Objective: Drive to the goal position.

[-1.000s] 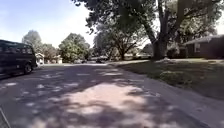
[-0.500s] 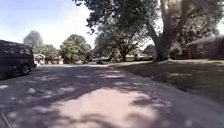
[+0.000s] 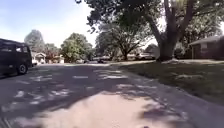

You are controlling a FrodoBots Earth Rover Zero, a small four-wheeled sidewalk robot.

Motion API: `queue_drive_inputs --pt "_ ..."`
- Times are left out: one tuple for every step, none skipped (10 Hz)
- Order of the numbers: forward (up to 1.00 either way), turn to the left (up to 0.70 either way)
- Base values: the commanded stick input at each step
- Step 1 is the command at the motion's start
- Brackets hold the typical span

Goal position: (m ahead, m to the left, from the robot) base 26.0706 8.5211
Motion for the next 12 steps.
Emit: queue_drive_inputs --pt "0.69 0.03" --pt "0.69 0.03" --pt "0.69 0.03" --pt "0.69 0.03" --pt "0.69 0.03" --pt "0.69 0.03" --pt "0.69 0.03" --pt "0.69 0.03" --pt "0.69 0.03" --pt "0.69 0.03" --pt "0.69 0.03" --pt "0.69 0.03"
